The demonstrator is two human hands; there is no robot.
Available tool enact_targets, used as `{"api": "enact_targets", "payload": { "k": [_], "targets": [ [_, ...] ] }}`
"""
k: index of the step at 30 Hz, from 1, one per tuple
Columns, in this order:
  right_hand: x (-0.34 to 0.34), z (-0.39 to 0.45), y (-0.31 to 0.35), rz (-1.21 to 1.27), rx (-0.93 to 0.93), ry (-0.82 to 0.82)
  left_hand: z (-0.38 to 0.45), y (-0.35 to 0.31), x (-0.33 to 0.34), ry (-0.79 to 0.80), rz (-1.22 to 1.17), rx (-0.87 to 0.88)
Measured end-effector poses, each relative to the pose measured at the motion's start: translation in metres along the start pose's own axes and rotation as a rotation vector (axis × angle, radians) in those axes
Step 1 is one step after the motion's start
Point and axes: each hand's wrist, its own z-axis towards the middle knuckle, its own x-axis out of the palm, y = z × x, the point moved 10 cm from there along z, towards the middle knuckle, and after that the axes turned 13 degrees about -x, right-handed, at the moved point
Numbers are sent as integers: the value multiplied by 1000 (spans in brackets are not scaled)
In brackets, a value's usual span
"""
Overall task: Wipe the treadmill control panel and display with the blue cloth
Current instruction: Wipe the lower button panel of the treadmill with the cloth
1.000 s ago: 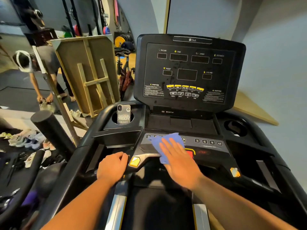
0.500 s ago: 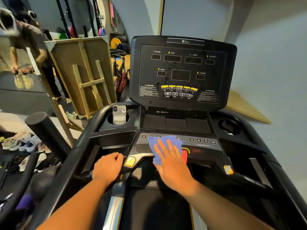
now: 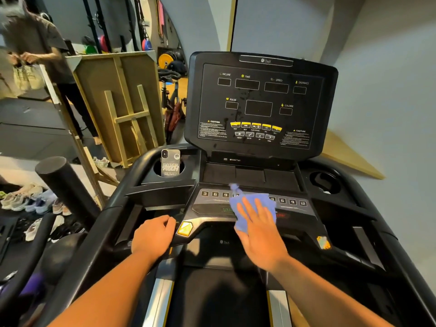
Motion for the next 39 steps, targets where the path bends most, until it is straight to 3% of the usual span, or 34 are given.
{"api": "enact_targets", "payload": {
  "k": [2, 4, 8, 12, 15, 19, 22, 24, 27, 30, 35, 39],
  "targets": [
    [-3, -12, -4, 1, -143, 38, 0, 0, 0, 4, -6, -1],
    [-10, -32, -36, 25, -136, -7, -1, 0, 0, 12, -16, 1],
    [-38, -73, -121, 71, 333, -247, -2, -1, -1, 5, -12, 6],
    [-29, -47, -103, 43, 676, -300, -2, -1, 0, 10, -20, 0],
    [-18, 11, -34, 89, 480, -254, -1, 0, 1, 9, -30, -2],
    [12, 60, 75, 69, -33, -15, 1, 1, 3, -3, -5, 9],
    [26, 50, 97, 84, -300, 74, 3, 1, 2, -7, 11, 5],
    [22, 39, 75, 27, -328, 59, 4, 1, 4, 6, 13, 15],
    [4, 47, 28, 41, -69, -12, 4, 3, 6, 20, 5, 9],
    [3, 75, 33, 82, 115, -36, 5, 4, 5, 9, 5, 1],
    [37, 67, 114, -8, -290, 11, 5, 3, 3, -23, 2, 0],
    [42, 35, 103, -153, -530, 78, 7, 4, 4, -14, 13, -3]
  ]
}}
